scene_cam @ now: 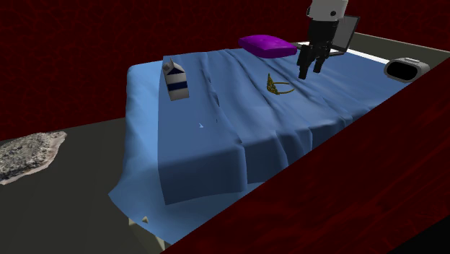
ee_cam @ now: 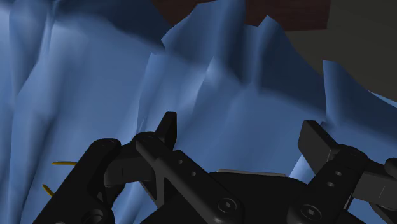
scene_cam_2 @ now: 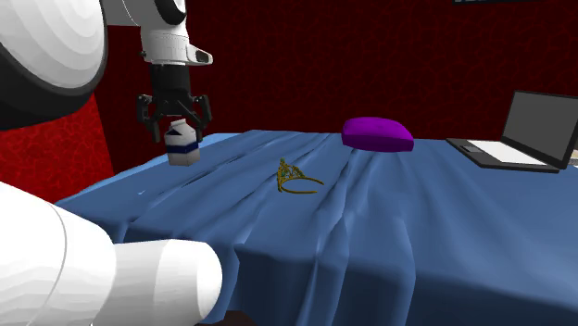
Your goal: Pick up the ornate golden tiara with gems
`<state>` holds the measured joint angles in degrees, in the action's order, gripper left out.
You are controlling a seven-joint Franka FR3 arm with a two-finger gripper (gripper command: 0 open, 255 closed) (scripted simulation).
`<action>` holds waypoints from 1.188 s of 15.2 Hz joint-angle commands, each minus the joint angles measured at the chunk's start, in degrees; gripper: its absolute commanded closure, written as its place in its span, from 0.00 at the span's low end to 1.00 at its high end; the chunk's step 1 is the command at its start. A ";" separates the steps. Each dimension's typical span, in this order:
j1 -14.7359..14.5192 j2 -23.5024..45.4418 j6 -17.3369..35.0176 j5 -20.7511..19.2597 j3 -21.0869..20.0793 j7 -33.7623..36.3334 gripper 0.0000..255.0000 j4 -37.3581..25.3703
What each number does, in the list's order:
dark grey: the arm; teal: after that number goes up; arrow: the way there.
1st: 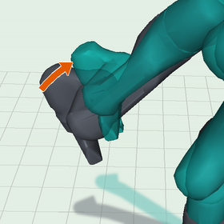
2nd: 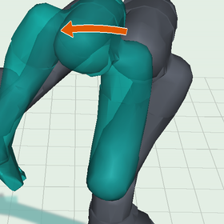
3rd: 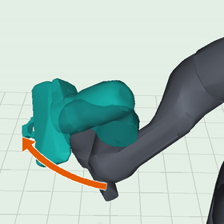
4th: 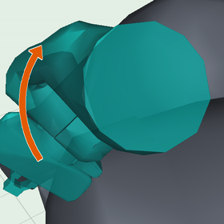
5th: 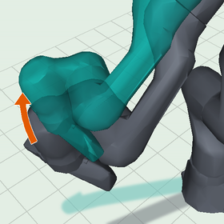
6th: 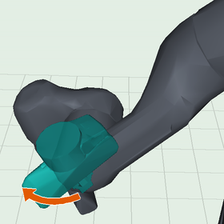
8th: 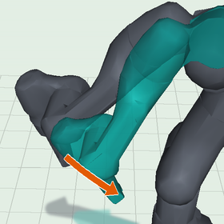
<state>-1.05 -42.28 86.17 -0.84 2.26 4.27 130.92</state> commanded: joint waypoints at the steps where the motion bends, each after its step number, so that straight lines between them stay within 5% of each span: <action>1: 0.00 0.00 0.00 0.00 0.00 0.00 0.00 0.00; 18: 3.88 32.07 16.12 -3.09 10.39 -9.70 0.00 -13.57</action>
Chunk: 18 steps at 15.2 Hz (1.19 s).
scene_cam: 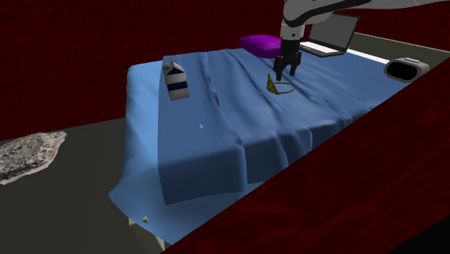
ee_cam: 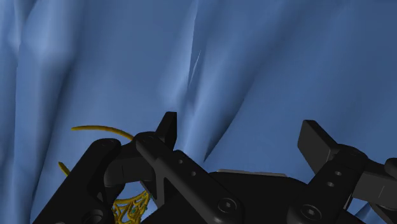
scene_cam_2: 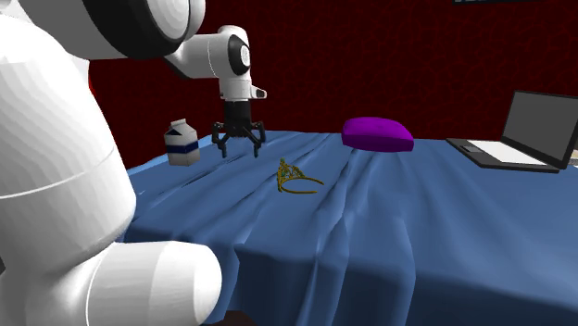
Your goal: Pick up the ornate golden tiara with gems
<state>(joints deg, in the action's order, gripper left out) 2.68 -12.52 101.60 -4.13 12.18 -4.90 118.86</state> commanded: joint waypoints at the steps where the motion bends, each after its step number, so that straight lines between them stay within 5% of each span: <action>1: 0.40 4.42 1.22 0.42 0.97 -1.14 0.00 -2.93; 13: 5.58 31.38 2.61 5.66 4.54 -8.28 0.00 -26.24; 18: 5.88 33.01 5.26 6.06 4.43 -8.46 0.00 -25.12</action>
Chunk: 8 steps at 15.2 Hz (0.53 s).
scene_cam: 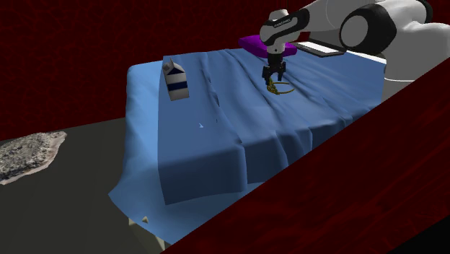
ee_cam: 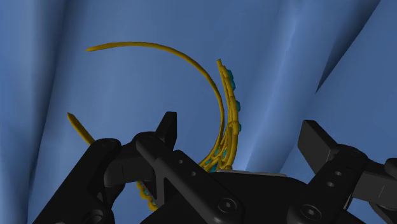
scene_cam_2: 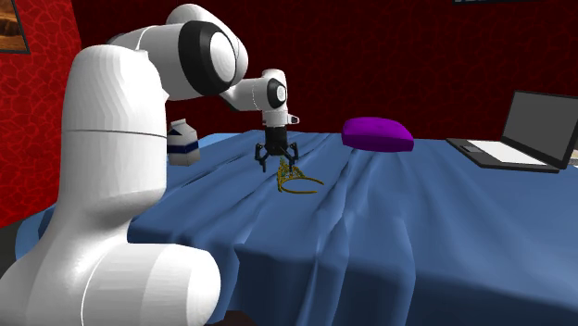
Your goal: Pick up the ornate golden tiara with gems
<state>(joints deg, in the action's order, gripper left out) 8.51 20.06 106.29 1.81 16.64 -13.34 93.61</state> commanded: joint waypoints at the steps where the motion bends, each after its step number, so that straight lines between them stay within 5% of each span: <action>1: 0.06 0.64 1.26 0.18 -0.06 -0.03 0.00 0.62; 5: 0.09 1.23 3.01 0.35 -0.14 -0.06 0.00 1.80; 6: 0.10 1.32 2.99 0.37 -0.15 -0.06 1.00 1.69; 8: 0.10 1.32 3.01 0.37 -0.15 -0.06 1.00 1.71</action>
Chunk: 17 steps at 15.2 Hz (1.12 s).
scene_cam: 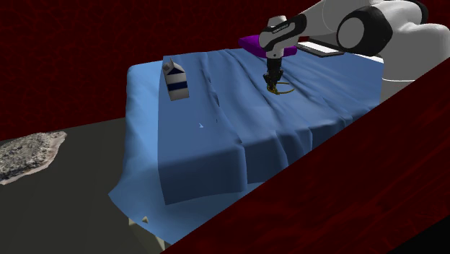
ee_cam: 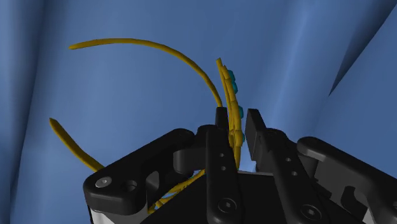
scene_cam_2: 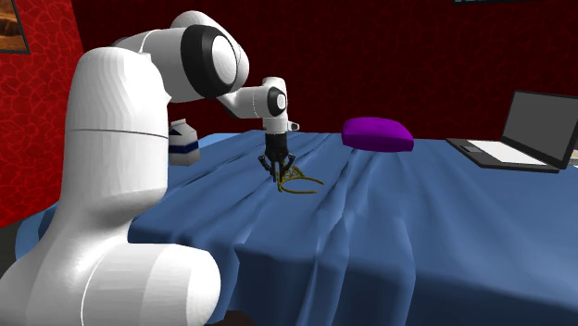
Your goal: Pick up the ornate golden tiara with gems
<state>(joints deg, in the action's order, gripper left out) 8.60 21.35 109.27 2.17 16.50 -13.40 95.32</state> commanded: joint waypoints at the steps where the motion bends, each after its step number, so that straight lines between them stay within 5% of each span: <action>1: 0.00 0.01 0.04 0.01 0.00 0.00 1.00 0.02; 17: -0.04 -1.93 -6.92 -0.56 0.27 0.03 1.00 -5.07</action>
<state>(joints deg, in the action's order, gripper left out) 8.56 19.57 103.09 1.66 16.74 -13.36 90.83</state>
